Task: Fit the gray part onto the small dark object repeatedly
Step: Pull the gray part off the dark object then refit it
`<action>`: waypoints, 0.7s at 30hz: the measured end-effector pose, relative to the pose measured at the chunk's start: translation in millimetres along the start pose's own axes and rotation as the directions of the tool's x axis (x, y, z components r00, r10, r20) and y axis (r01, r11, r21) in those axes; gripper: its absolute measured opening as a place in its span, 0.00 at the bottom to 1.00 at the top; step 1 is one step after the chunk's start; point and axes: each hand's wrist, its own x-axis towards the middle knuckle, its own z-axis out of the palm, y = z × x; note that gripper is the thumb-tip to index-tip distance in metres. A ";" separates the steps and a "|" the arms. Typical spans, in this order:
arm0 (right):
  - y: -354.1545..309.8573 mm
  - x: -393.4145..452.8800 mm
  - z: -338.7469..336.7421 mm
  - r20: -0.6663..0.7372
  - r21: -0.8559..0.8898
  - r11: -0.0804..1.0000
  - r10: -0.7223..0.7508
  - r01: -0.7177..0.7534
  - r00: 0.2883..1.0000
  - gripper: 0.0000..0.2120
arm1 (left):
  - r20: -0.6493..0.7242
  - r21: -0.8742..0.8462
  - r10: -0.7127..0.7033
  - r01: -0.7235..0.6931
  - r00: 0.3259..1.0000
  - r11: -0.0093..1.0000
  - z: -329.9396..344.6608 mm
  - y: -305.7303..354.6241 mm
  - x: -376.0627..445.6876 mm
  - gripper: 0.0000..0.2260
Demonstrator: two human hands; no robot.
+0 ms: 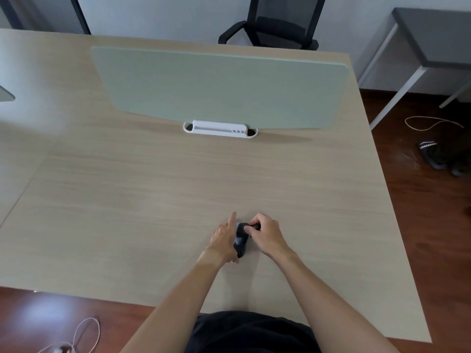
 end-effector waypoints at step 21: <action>5.8 7.5 -11.4 -0.121 -0.110 0.994 0.008 -0.021 0.993 0.04 | -0.126 -0.153 0.014 -0.034 0.992 0.988 11.0 -2.5 6.3 0.36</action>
